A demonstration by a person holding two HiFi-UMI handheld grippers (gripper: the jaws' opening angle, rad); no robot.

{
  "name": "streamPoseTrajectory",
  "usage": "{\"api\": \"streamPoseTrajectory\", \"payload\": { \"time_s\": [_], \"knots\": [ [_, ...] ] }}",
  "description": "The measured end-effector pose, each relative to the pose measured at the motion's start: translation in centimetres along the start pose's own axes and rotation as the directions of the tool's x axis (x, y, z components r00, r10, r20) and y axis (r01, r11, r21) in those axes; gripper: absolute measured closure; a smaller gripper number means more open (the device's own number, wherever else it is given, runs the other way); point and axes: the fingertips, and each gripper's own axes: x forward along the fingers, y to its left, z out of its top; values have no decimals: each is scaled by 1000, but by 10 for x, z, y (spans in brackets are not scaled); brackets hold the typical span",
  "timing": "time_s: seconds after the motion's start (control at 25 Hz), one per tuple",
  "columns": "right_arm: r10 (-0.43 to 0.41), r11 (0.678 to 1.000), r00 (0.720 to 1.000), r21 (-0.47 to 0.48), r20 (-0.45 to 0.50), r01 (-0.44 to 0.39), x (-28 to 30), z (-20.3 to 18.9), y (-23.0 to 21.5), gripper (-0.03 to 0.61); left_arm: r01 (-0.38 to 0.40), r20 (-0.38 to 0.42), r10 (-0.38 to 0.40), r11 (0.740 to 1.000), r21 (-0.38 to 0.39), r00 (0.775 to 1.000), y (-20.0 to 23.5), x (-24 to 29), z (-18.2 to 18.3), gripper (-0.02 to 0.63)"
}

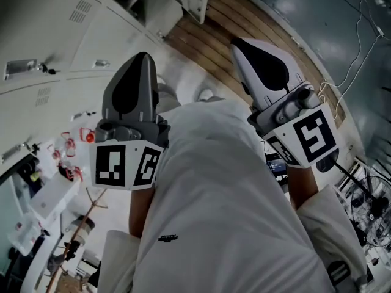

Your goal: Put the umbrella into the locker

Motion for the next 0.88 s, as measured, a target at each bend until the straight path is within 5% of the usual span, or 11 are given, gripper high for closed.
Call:
{"api": "streamPoseTrajectory", "payload": {
  "time_s": [0.88],
  "knots": [
    [-29, 1000, 999, -9, -39, 28, 1, -5, 15, 586, 0, 7, 0, 1000, -21, 1000, 7, -12, 0, 595]
  ]
}}
